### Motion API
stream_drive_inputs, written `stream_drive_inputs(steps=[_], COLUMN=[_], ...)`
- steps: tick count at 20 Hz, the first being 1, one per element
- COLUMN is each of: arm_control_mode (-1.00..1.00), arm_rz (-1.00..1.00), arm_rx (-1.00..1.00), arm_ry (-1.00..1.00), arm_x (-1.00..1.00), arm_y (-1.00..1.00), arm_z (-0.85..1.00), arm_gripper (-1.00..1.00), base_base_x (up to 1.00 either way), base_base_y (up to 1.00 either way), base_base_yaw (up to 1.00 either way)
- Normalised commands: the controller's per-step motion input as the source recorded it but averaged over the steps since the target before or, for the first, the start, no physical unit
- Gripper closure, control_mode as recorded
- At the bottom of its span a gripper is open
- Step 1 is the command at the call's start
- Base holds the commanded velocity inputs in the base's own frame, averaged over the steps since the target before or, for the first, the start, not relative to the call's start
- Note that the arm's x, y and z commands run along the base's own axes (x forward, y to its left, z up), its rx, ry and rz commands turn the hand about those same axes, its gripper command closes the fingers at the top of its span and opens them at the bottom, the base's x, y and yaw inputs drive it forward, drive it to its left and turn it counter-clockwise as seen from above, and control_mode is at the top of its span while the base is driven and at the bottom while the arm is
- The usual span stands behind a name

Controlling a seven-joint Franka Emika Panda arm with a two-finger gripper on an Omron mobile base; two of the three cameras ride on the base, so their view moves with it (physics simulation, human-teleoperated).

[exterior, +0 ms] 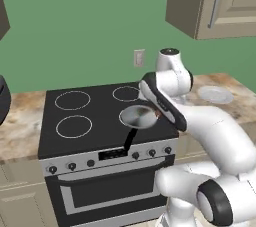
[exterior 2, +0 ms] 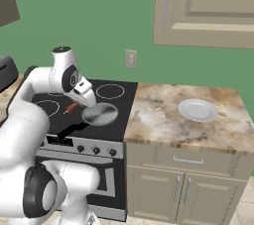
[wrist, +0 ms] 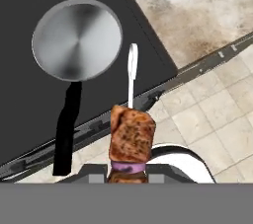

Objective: Place the cold items (avocado and bell pepper) from the fridge in one tupperware on the dining counter. Place the warm items (kebab skewer and hot dog) in the stove area in another tupperware.

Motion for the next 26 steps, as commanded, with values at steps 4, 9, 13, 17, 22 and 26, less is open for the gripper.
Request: stream_drive_inputs(steps=[4,9,13,17,22,26], arm_control_mode=[-1.0,-1.0,-1.0,-1.0,1.0,1.0], arm_rz=[0.54,0.45,0.09,0.0,0.0,0.0], arm_rx=[-0.22,-0.01,0.1,0.0,0.0,0.0], arm_ry=[0.01,0.02,0.14,0.0,0.0,0.0], arm_x=[-1.0,-0.81,-0.15,0.0,0.0,0.0], arm_y=[0.0,-0.15,-0.41,0.0,0.0,0.0], arm_z=[0.29,0.06,-0.06,0.0,0.0,0.0], arm_gripper=[1.0,1.0,1.0,1.0,1.0,1.0], base_base_x=[0.0,0.0,0.0,0.0,0.0,-0.29], base_base_y=[0.0,0.0,0.0,0.0,0.0,-0.19], base_base_yaw=[0.0,0.0,0.0,0.0,0.0,0.03])
